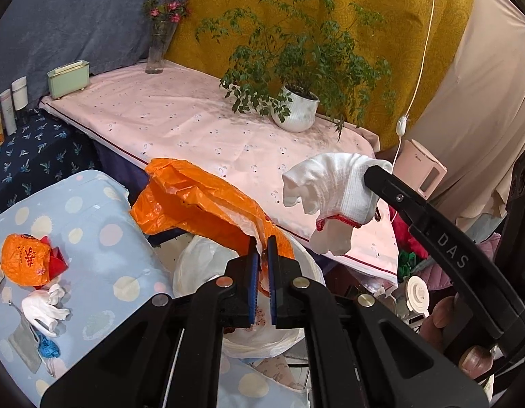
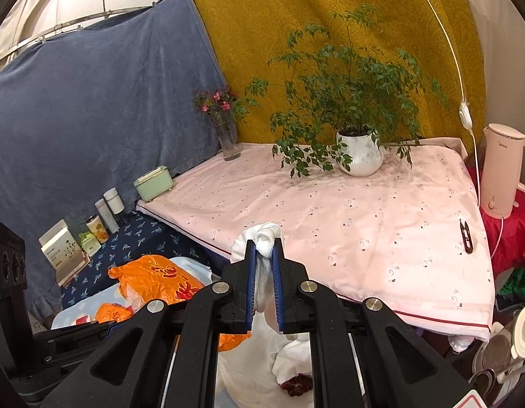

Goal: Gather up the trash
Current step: 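Carry the orange bag and white glove over the bin and open both grippers, then move both grippers back over the grey pouch and remaining white glove, then grasp the grey pouch with the left gripper while the right grasps the white glove, then carry the pouch and glove over the bin and open both grippers, then move both grippers back over the blue strap on the table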

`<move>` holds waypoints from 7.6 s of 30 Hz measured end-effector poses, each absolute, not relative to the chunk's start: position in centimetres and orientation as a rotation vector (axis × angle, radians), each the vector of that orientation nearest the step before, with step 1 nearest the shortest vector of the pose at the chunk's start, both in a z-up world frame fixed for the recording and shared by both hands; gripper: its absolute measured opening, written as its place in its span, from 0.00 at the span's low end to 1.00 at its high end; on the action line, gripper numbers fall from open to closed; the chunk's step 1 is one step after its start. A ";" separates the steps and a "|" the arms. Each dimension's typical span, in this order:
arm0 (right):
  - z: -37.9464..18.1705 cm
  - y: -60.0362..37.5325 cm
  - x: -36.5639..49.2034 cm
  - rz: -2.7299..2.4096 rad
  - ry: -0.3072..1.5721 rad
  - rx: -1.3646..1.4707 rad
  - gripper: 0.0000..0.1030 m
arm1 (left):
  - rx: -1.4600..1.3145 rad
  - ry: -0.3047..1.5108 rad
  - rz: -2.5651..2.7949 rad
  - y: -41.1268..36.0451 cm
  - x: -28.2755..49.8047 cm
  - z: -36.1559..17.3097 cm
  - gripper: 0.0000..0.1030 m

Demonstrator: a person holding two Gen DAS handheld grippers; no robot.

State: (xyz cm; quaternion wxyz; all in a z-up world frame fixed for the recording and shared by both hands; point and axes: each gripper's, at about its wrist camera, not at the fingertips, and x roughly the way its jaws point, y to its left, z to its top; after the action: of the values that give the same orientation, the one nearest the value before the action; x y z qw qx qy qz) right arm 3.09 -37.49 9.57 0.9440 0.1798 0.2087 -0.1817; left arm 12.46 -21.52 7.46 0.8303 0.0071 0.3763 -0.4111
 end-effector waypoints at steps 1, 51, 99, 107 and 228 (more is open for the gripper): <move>9.3 -37.6 3.2 -0.373 0.430 0.369 0.10 | 0.014 0.801 -0.876 -21.7 12.5 7.3 0.05; 10.0 -26.4 5.9 -0.271 0.476 0.236 0.58 | -0.127 0.785 -0.607 -8.7 15.1 5.2 0.54; -7.3 -6.6 19.0 -0.034 0.876 0.163 0.59 | -0.301 1.076 -0.245 12.8 22.2 -12.6 0.05; -9.1 -6.8 20.9 -0.043 0.912 0.169 0.59 | -0.341 1.008 -0.203 15.8 22.3 -11.0 0.03; 5.7 -35.1 4.6 -0.400 0.489 0.352 0.46 | -0.063 0.779 -0.740 -18.5 14.5 5.7 0.54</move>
State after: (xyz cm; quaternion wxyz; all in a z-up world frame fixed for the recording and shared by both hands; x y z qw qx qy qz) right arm 4.55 -35.09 5.73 0.9354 0.1721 0.2391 -0.1957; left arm 14.49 -18.45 5.75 0.8586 -0.0298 0.3711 -0.3524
